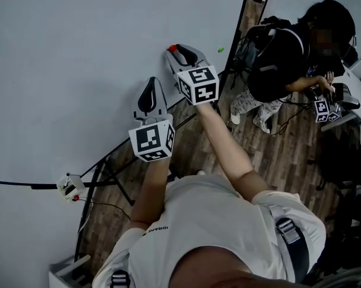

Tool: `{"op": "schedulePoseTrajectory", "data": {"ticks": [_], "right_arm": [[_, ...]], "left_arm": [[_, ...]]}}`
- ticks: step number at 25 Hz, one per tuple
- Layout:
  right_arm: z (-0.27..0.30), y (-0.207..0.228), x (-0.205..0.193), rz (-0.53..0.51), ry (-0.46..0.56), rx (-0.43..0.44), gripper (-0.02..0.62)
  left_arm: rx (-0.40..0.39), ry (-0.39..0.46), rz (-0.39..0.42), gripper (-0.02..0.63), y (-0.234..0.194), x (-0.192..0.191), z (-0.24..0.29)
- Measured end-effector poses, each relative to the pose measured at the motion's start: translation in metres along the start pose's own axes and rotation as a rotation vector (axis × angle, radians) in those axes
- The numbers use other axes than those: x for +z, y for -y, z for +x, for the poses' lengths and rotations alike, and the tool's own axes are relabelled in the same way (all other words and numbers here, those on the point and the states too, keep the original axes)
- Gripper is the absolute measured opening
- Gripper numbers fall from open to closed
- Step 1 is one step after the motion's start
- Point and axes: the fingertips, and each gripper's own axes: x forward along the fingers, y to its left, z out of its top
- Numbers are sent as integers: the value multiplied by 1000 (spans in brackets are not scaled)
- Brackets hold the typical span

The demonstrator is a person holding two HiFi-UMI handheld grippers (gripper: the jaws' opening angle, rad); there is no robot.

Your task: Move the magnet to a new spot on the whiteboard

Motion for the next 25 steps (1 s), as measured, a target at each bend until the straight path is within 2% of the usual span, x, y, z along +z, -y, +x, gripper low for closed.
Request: {"op": "schedulePoseTrajectory", "data": {"ticks": [25], "right_arm": [[15, 5, 7, -19, -6, -8, 130]], "left_arm": [[7, 4, -6, 3, -4, 2, 0]]}}
